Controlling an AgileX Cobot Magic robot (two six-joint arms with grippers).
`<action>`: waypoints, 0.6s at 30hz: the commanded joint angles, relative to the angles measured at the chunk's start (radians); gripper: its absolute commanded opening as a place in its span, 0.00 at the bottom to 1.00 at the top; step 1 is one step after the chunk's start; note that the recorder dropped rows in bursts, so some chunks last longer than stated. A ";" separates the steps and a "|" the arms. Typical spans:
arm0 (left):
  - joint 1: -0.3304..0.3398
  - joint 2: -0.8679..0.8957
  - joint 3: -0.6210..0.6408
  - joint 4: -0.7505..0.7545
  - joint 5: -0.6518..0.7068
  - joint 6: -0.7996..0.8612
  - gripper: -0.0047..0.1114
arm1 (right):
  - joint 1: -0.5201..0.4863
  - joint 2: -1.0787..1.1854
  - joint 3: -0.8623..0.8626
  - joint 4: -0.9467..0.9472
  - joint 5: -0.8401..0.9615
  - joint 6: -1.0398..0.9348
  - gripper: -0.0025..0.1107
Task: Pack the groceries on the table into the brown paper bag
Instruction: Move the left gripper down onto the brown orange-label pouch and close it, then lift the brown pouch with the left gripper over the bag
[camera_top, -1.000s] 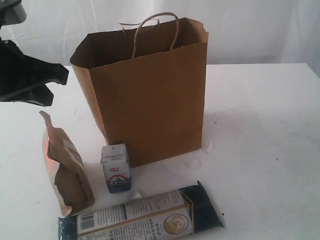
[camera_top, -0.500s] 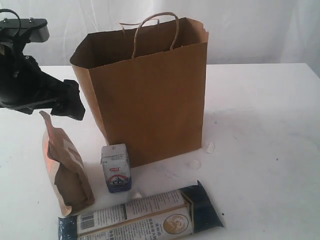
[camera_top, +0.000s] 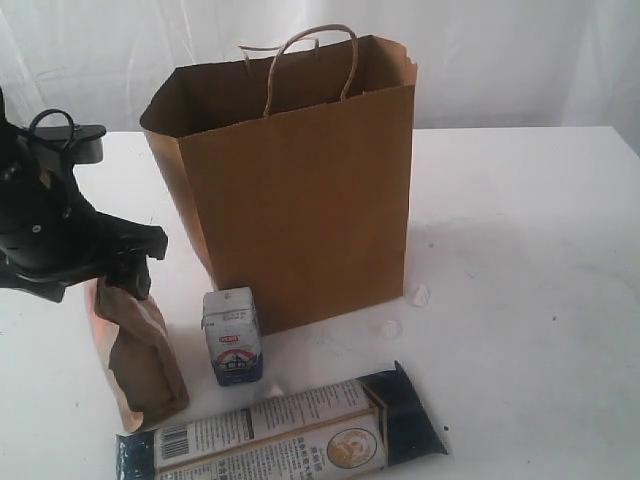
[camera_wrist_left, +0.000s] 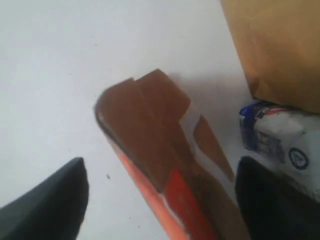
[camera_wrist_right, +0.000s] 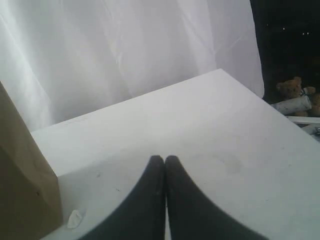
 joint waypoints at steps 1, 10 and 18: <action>-0.006 0.003 0.001 0.001 0.011 -0.007 0.34 | -0.005 0.002 0.006 -0.004 -0.004 0.002 0.02; -0.006 -0.032 -0.055 0.082 0.098 0.012 0.04 | -0.005 0.002 0.006 -0.004 -0.004 0.002 0.02; -0.006 -0.160 -0.338 0.116 0.216 0.115 0.04 | -0.005 0.002 0.006 -0.004 -0.004 0.002 0.02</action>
